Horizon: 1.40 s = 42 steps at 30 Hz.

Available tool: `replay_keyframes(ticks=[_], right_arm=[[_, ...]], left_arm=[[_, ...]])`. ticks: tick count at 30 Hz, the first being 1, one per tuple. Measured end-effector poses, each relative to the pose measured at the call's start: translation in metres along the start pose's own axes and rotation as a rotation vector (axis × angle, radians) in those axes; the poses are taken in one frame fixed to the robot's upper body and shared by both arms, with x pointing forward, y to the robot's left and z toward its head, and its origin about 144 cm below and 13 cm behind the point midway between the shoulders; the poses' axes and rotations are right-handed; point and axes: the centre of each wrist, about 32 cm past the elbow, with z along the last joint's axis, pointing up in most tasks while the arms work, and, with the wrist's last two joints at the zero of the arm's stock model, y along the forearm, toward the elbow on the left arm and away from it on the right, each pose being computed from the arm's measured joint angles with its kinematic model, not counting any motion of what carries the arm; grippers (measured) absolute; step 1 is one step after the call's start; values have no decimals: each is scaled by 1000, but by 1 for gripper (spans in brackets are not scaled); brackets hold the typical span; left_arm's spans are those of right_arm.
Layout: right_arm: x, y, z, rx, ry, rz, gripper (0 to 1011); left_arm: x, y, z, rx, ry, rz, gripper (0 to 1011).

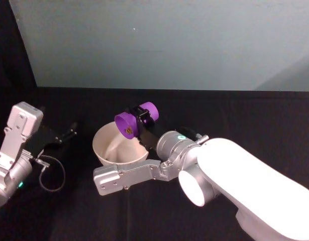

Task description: Pick up the cup and pour the mung beans from the cup into the bowl.

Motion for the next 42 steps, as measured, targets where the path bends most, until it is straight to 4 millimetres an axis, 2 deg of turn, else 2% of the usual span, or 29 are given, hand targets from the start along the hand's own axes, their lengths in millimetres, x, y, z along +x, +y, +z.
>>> replay_keyframes(ticks=[42], right_arm=[[-1, -3, 9, -26, -114, -18, 732]], left_arm=[[0, 0, 0, 0, 0, 0, 1011]])
